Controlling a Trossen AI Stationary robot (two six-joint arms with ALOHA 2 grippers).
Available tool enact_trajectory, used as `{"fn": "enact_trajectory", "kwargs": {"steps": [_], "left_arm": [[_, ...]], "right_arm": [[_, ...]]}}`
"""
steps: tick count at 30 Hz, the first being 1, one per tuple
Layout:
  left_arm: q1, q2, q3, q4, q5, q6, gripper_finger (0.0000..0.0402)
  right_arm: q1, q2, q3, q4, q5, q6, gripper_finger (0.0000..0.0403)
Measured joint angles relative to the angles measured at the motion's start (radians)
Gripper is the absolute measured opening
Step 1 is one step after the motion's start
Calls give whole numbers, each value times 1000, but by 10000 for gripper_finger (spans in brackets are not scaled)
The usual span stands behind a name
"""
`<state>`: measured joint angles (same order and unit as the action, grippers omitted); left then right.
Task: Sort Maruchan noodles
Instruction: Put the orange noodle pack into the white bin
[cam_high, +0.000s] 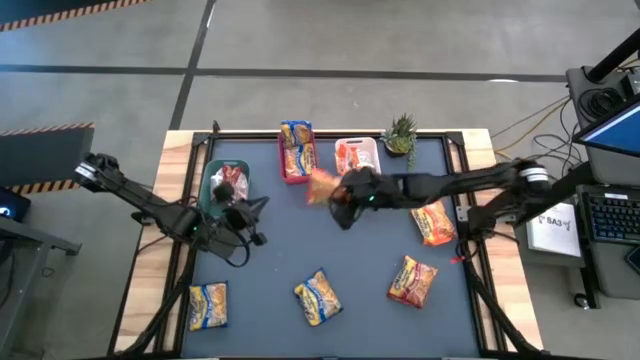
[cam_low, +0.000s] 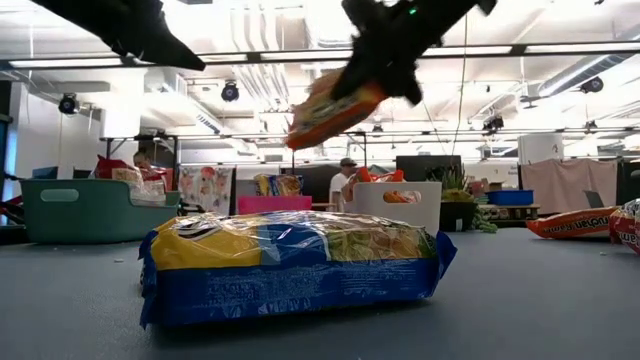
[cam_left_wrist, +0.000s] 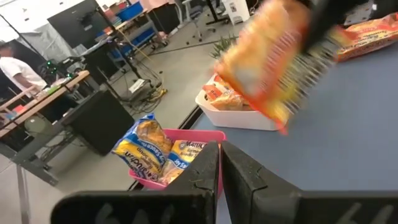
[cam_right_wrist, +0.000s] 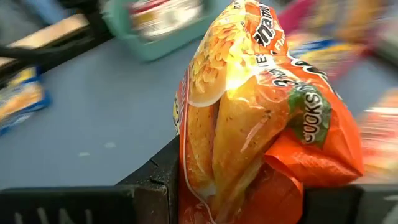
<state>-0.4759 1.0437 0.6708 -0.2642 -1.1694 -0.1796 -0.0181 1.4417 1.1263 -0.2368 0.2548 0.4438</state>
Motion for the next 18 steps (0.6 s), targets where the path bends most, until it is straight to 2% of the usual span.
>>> {"fn": "enact_trajectory", "kwargs": {"steps": [4,9,13,18], "left_arm": [[0,15,0,39,0,30,0],[2,29,0,130,0,135,0],[2,30,0,181,0,198,0],[3,30,0,185,0,226,0]], "right_arm": [[-63,-88,33,-182,91,-10,123],[-168,-117,117,-350,109,-85,123],[-249,-82,219,-441,105,-280,123],[-343,-2,347,-553,67,-672,123]]}}
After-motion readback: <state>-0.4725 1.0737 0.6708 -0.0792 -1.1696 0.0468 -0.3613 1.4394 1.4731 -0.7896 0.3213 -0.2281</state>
